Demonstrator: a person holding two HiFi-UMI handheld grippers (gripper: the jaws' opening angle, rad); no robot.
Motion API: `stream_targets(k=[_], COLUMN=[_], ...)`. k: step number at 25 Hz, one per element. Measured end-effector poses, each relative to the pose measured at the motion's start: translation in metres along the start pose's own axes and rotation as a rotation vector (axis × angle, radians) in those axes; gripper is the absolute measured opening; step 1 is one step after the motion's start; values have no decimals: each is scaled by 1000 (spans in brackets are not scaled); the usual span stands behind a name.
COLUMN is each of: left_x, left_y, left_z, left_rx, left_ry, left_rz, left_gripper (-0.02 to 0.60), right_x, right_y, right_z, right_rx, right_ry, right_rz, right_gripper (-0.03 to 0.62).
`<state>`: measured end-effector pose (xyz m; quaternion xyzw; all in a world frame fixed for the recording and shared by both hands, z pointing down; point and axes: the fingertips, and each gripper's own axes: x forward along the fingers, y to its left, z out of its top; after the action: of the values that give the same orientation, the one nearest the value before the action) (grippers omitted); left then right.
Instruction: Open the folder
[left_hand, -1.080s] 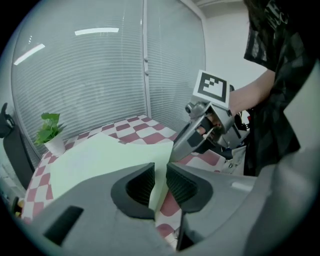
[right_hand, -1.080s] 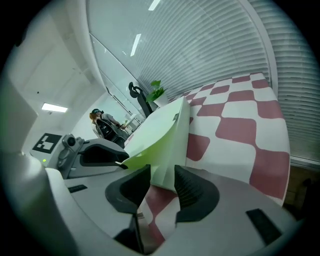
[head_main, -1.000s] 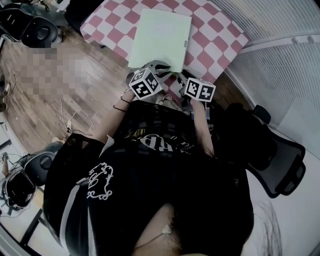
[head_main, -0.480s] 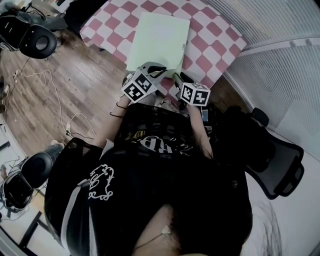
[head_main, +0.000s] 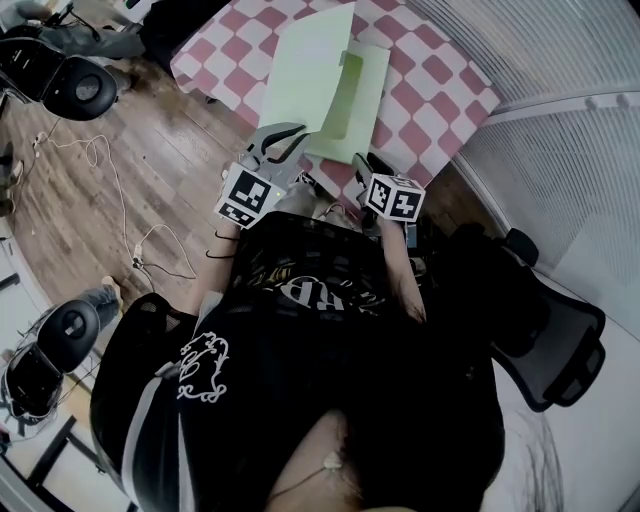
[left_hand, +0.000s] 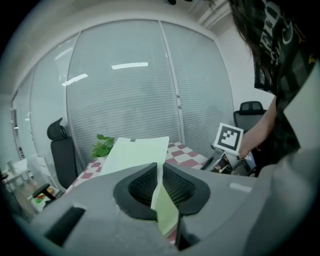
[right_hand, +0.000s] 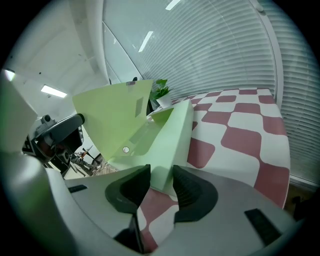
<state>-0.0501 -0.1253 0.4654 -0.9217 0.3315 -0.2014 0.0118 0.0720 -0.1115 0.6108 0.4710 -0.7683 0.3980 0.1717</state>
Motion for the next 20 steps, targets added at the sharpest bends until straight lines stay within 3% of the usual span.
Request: stream_targets(k=[2, 5, 9, 16, 20], left_x=[-12, -40, -80, -125, -126], left_y=[21, 69, 127, 184, 222], left_z=[4, 1, -45, -123, -171], left_rx=[-1, -26, -248, -528, -627], left_ry=[-33, -36, 25, 93, 214], left_rz=[105, 335, 552, 735, 758], left_gripper=[34, 32, 32, 35, 61], right_x=[1, 6, 10, 9, 16], right_y=[-1, 0, 1, 1, 1], right_z=[2, 10, 15, 12, 26], right_rx=[-8, -46, -76, -50, -32], right_ry=[-13, -38, -44, -45, -54], right_rz=[-8, -32, -57, -50, -84], right_gripper=[121, 121, 121, 125, 124])
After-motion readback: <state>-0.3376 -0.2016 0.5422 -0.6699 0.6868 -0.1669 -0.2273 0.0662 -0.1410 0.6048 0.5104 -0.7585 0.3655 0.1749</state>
